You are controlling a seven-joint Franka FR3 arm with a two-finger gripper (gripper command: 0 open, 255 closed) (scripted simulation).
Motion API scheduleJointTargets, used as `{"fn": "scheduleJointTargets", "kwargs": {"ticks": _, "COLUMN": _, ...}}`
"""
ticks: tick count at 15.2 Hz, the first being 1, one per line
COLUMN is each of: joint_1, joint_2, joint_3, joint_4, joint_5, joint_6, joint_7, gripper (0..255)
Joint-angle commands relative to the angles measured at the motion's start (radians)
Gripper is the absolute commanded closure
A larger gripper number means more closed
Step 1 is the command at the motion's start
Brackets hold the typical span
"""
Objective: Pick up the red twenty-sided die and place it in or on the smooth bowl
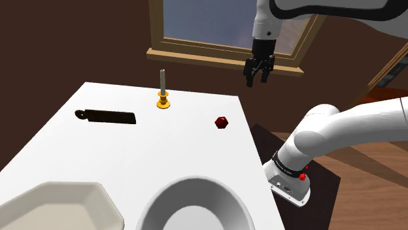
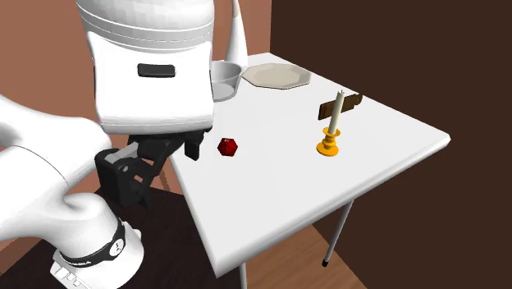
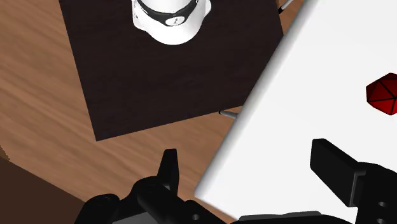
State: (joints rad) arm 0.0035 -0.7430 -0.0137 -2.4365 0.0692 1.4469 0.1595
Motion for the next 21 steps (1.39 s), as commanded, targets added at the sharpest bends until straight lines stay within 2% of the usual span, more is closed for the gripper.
{"fn": "scheduleJointTargets", "kwargs": {"ticks": 1, "joint_1": 0.000, "joint_2": 0.000, "joint_3": 0.000, "joint_4": 0.000, "joint_5": 0.000, "joint_6": 0.000, "joint_7": 0.000, "gripper": 0}}
{"fn": "scheduleJointTargets", "kwargs": {"ticks": 9, "joint_1": 0.085, "joint_2": -0.086, "joint_3": 0.204, "joint_4": -0.117, "joint_5": 0.153, "joint_6": 0.181, "joint_7": 0.197, "gripper": 0}}
{"fn": "scheduleJointTargets", "kwargs": {"ticks": 16, "joint_1": 0.147, "joint_2": -0.060, "joint_3": 0.412, "joint_4": -0.145, "joint_5": 0.261, "joint_6": 0.370, "joint_7": 0.370, "gripper": 0}}
{"fn": "scheduleJointTargets", "kwargs": {"ticks": 21, "joint_1": 0.154, "joint_2": -0.049, "joint_3": 0.433, "joint_4": -0.204, "joint_5": 0.280, "joint_6": 0.440, "joint_7": 0.367, "gripper": 0}}
